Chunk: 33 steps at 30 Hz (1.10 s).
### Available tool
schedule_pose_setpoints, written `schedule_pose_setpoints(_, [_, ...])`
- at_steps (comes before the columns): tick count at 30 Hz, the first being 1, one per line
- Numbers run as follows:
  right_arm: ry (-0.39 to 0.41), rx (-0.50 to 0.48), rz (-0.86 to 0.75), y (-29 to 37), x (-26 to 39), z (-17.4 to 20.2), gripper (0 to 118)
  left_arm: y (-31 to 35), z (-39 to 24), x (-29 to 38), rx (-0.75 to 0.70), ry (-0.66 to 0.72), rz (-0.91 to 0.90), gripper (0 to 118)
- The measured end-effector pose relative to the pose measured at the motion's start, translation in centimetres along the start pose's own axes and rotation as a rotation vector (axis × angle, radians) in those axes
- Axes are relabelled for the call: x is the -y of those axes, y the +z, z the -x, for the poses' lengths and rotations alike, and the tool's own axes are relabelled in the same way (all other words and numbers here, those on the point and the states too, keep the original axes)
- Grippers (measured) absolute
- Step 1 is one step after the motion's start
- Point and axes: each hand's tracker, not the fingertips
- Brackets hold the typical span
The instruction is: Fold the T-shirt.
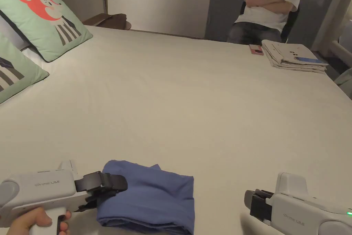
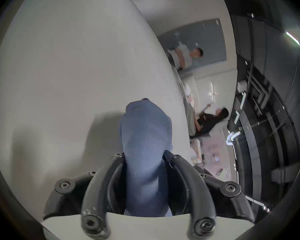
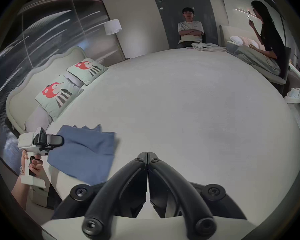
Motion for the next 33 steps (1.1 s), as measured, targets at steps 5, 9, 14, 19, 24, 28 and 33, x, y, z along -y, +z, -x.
schedule_pose_setpoints(5, [0.054,-0.032,0.020,-2.4,-0.9,3.9,0,8.9,4.3,-4.5,-0.093,0.060,-0.149,28])
schedule_pose_setpoints(9, [0.087,-0.033,0.034,-3.6,-1.3,6.0,0,12.8,6.8,-6.6,-0.149,0.083,-0.206,28])
schedule_pose_setpoints(14, [0.102,-0.032,0.036,-4.2,-1.6,6.8,0,14.6,8.9,-7.2,-0.177,0.132,-0.238,41])
schedule_pose_setpoints(19, [0.108,-0.021,0.040,-4.1,-1.7,6.5,0,14.0,6.0,-5.8,-0.428,-0.059,-0.310,107])
schedule_pose_setpoints(24, [0.102,-0.018,0.022,-3.3,-1.7,5.6,0,13.5,0.4,-3.4,-0.585,-0.351,-0.447,53])
schedule_pose_setpoints(28, [0.085,-0.021,-0.008,-2.6,-1.8,4.4,0,11.9,-4.2,-1.3,-0.592,-0.441,-0.544,2])
schedule_pose_setpoints(33, [0.057,-0.018,-0.068,-0.6,-1.9,2.7,0,5.6,-9.1,2.4,-0.542,-0.515,-0.474,1])
